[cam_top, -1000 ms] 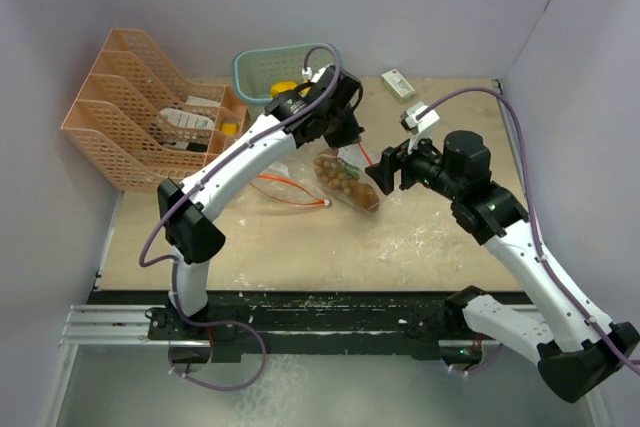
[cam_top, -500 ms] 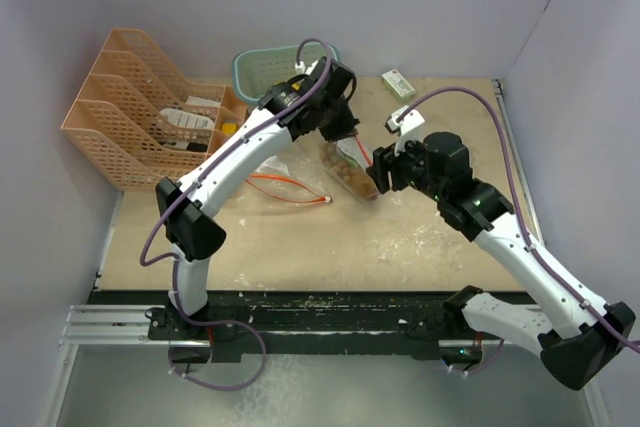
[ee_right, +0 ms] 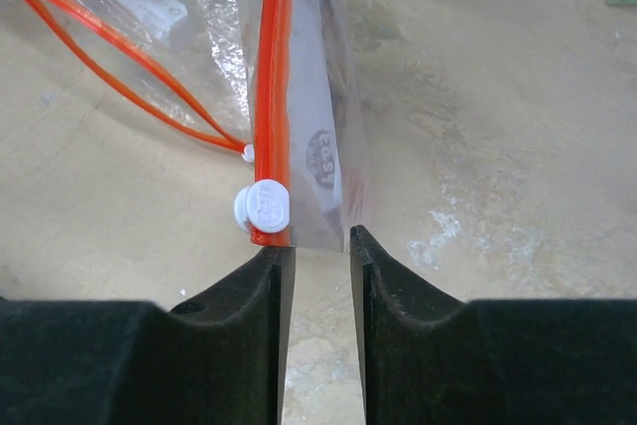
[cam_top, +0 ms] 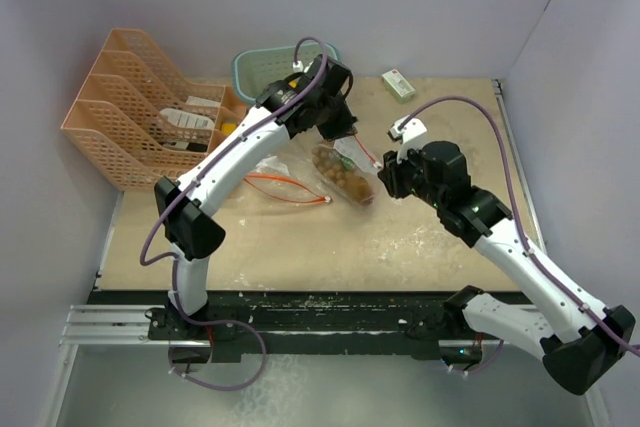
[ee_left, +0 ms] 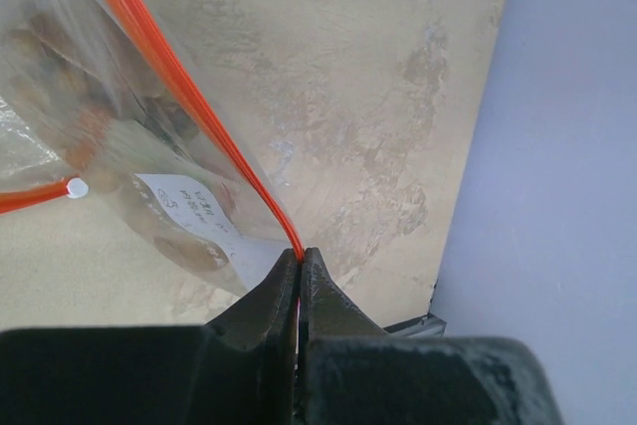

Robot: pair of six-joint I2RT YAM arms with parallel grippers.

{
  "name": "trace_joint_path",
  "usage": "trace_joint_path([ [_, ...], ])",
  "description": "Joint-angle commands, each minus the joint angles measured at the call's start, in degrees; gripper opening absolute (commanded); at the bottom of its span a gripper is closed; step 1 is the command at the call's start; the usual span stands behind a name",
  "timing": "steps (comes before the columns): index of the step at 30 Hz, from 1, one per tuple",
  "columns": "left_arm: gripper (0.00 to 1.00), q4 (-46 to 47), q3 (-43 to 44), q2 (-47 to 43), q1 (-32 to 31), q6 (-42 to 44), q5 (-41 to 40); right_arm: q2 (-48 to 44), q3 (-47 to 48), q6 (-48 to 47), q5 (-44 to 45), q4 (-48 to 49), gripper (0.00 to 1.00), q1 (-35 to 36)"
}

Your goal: Open the zip-top bag and remove the fake food

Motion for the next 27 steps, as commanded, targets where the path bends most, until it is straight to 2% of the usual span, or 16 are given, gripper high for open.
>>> trace_joint_path([
  [1, 0.02, 2.56, 1.27, -2.91, 0.45, -1.30, 1.36, -0.73, -0.58, 1.04, -1.78, 3.43, 0.37, 0.14],
  [4, 0.02, 2.56, 1.01, -3.47, 0.64, -1.38, 1.43, -1.16, -1.84, 1.44, -1.89, 4.78, 0.40, 0.14],
  [12, 0.02, 3.46, -1.28, -5.60, 0.75, -1.78, 2.41, -1.24, -3.20, 1.91, -3.91, 10.36, 0.25, 0.16],
  [15, 0.03, 3.36, -1.22, -5.73, 0.78, -1.78, 2.73, -0.83, -2.78, 1.27, -5.32, 11.84, 0.16, 0.16],
  [17, 0.04, 3.29, -1.30, -5.99, 0.77, -1.80, 2.72, -0.56, -2.55, 0.95, -7.13, 11.91, 0.03, 0.16],
  [18, 0.05, 3.18, -1.36, -6.14, 0.82, -1.71, 2.57, -0.55, -2.47, 0.92, -8.26, 11.68, 0.00, 0.16],
  [20, 0.10, 3.17, -1.61, -6.38, 0.82, -1.49, 2.29, -0.90, -2.51, 2.11, -8.99, 12.24, 0.00, 0.16],
  [27, 0.45, 8.35, -4.50, -9.53, 0.83, 8.03, 4.17, -1.80, -1.16, 3.47, -11.55, 9.52, 0.00, -0.05],
])
